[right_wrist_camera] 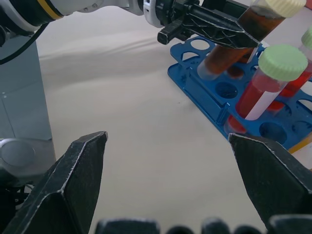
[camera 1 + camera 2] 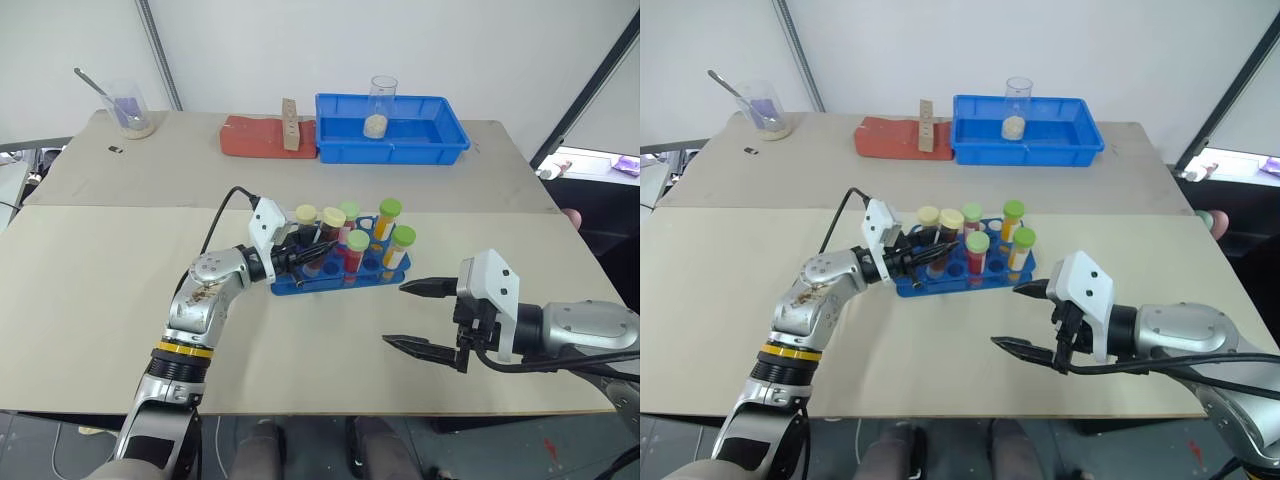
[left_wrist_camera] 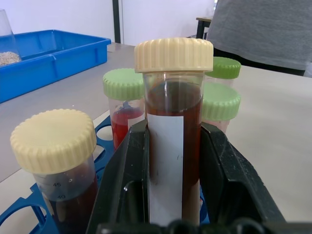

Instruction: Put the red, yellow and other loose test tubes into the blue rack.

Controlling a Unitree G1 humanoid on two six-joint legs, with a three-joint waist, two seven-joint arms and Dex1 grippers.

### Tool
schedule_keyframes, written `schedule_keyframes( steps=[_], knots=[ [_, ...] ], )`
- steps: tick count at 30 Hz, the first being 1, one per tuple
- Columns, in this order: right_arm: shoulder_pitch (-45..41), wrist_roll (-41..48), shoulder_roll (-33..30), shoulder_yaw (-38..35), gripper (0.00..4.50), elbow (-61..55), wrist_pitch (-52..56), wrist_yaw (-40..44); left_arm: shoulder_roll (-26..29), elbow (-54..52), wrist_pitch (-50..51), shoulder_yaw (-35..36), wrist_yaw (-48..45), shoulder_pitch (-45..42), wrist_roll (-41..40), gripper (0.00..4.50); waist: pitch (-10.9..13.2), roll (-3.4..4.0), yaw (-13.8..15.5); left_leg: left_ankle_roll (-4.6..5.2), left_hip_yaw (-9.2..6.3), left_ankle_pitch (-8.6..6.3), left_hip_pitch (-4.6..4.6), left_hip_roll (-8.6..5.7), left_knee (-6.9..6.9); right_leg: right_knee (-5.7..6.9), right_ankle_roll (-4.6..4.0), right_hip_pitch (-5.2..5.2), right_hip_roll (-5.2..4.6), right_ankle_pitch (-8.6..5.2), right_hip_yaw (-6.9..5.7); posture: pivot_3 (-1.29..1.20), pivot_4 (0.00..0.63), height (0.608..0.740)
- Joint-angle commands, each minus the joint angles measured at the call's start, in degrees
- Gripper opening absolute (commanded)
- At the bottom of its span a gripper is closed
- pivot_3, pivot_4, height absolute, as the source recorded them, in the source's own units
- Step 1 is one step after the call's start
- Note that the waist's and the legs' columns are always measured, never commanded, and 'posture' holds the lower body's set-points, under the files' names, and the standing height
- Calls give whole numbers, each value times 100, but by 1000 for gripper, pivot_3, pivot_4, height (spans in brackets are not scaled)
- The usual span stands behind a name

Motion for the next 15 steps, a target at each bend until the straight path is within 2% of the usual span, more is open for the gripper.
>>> schedule_keyframes(
  steps=[1,15],
  knots=[
    [-75,27,24,-200,4440,-143,-25,-137,-130,45,-302,-53,154,97,105,905,0,0,2,0,0,0,0,0,0,0,0,1,0,0,0,0,150,740],
    [-406,-547,643,-221,4440,190,-541,-683,-350,-261,-916,16,524,940,107,905,-3,1,-5,0,0,0,21,0,-1,-6,2,25,-2,0,-1,0,150,740]
  ],
)
